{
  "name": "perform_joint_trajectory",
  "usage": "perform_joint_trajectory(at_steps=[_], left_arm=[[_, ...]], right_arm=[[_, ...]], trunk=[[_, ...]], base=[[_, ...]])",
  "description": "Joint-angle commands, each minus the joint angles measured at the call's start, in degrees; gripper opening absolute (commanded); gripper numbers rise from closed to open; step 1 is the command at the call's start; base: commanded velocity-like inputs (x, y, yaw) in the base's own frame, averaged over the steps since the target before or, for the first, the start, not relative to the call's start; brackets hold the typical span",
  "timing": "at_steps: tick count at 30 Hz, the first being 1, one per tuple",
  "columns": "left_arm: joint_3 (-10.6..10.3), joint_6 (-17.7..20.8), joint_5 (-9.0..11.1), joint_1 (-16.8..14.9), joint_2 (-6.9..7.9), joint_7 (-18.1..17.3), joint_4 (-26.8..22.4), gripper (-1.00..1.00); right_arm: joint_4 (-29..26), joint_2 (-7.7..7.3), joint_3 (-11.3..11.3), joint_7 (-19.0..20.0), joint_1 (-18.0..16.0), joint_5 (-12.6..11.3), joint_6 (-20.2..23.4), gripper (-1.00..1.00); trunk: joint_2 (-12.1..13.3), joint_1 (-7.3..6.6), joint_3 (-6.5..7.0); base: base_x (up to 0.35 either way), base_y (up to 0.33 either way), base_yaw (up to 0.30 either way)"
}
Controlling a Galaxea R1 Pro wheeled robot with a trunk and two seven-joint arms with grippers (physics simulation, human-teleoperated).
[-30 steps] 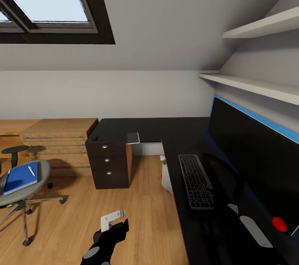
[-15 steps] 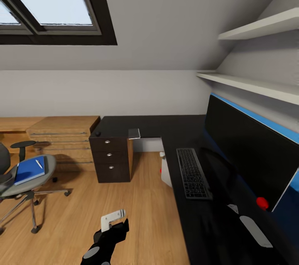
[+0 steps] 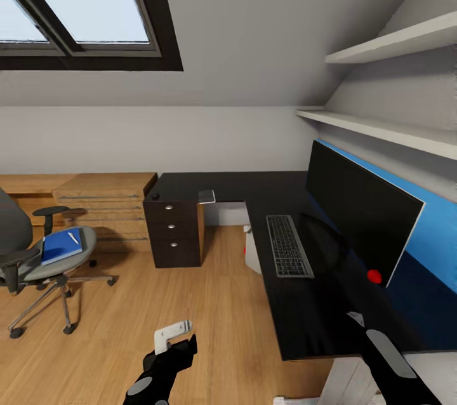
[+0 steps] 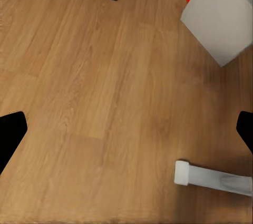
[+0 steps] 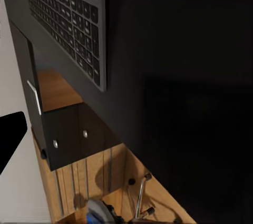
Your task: In the bedroom, organize the workspace by keeping the computer under the desk, ensuring the monitor is on the desk, placing the keyboard on the desk next to the monitor, placing the mouse on the desk next to the keyboard, moving the folder from the swivel chair onto the desk next to the mouse, stacking the notebook on top of the folder with the pen on top of the notebook, and positioning the swivel chair next to the desk.
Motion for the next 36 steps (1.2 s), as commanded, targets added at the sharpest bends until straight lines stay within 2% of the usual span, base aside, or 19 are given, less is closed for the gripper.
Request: perform_joint_trajectory(at_steps=[1,8,12,14,20,24,28,30,35,36], left_arm=[[-0.1,0.2,0.4,-0.1,0.01,0.4,-0.1,1.00],[0.1,0.2,0.6,-0.1,0.01,0.4,-0.1,1.00],[0.2,0.2,0.5,-0.1,0.01,0.4,-0.1,1.00],[0.2,0.2,0.4,-0.1,0.01,0.5,-0.1,1.00],[0.2,0.2,0.4,-0.1,0.01,0.6,-0.1,1.00],[0.2,0.2,0.5,-0.1,-0.01,0.6,-0.1,1.00],[0.3,0.2,0.5,-0.1,-0.04,0.7,-0.1,1.00],[0.2,0.3,0.5,-0.1,-0.07,0.8,0.0,1.00],[-0.1,0.1,0.2,-0.1,-0.16,1.0,-0.1,1.00],[0.0,0.2,0.4,-0.1,-0.17,0.8,-0.1,1.00]], right_arm=[[-0.2,0.03,-0.1,-0.4,0.0,-0.5,0.2,1.00],[-0.7,0.68,0.5,0.6,0.0,-0.1,-0.2,1.00],[-2.3,2.48,1.5,1.5,0.0,0.5,-0.4,1.00],[-2.9,2.89,1.8,1.7,0.0,0.6,-0.4,1.00],[-3.7,3.39,2.7,2.0,0.0,1.0,-0.4,1.00],[-3.9,3.59,4.8,3.0,0.0,1.7,-0.4,1.00],[-3.9,3.81,5.8,3.6,0.0,1.8,-0.7,1.00],[-3.9,4.84,6.0,3.7,0.0,2.0,-1.3,1.00],[-4.0,6.00,6.3,3.8,0.0,2.1,-2.2,1.00],[-4.0,8.01,6.8,3.8,0.0,5.0,-6.6,1.00]], trunk=[[-0.1,-0.03,-0.08],[-0.1,-0.03,-0.08],[-0.1,-0.03,-0.08],[-0.1,-0.03,-0.08],[-0.1,-0.03,-0.08],[-0.1,-0.03,-0.08],[-0.1,-0.03,-0.08],[-0.1,-0.03,-0.08],[0.7,-0.47,0.28],[1.1,-0.69,0.50]], base=[[-0.334,0.000,0.000],[-0.332,0.022,0.000],[-0.287,0.172,0.000],[-0.250,0.232,0.000],[-0.220,0.265,0.000],[-0.189,0.288,0.000],[-0.173,0.294,0.000],[-0.086,0.148,0.000],[-0.027,0.046,0.000],[0.000,0.000,0.198]])
